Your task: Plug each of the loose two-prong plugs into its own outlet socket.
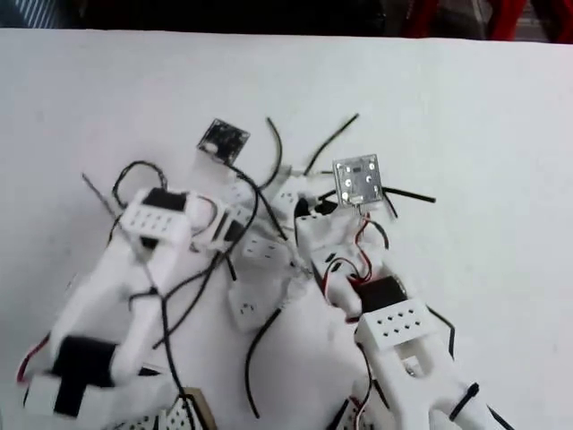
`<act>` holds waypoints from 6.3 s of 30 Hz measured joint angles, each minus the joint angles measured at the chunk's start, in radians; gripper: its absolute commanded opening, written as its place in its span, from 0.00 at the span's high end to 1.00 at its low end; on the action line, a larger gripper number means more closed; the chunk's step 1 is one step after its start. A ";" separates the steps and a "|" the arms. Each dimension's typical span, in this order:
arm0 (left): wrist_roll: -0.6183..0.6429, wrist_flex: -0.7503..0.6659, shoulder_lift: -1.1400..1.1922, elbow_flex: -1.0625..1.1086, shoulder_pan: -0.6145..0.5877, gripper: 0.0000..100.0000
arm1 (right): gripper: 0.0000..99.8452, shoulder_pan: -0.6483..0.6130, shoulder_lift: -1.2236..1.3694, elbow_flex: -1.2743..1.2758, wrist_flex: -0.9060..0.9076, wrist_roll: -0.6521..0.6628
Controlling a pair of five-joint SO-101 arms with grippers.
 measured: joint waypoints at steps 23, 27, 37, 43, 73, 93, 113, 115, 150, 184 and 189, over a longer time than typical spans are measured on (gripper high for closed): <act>-0.060 0.083 0.203 -0.172 0.057 0.73 | 0.98 0.000 0.000 0.000 0.000 0.000; -0.061 0.083 0.203 -0.172 0.040 0.78 | 0.98 0.000 0.000 0.000 0.000 0.000; -0.060 0.124 0.285 -0.186 0.040 0.83 | 0.98 0.000 0.000 0.000 0.000 0.000; -0.133 0.172 0.285 -0.189 0.040 0.84 | 0.98 -0.002 0.000 0.000 0.000 0.000; -0.157 0.448 0.285 -0.328 -0.008 0.75 | 0.98 0.000 0.006 0.000 0.000 0.000; -0.110 0.281 -0.439 0.164 -0.387 0.75 | 0.98 -0.183 0.006 -0.060 0.089 0.098; -0.110 -0.015 -0.462 0.462 -0.460 0.75 | 0.98 -0.333 0.632 -0.440 -0.017 0.428; -0.110 -0.015 -0.462 0.462 -0.462 0.75 | 0.98 -0.331 0.660 -0.500 0.061 0.428; -0.110 -0.015 -0.462 0.462 -0.463 0.75 | 0.98 -0.330 0.779 -0.700 0.390 0.310; -0.110 -0.031 -0.462 0.465 -0.463 0.75 | 0.98 -0.301 0.941 -0.922 0.609 0.256; -0.110 -0.037 -0.462 0.468 -0.463 0.75 | 0.98 -0.295 0.944 -0.950 0.661 0.256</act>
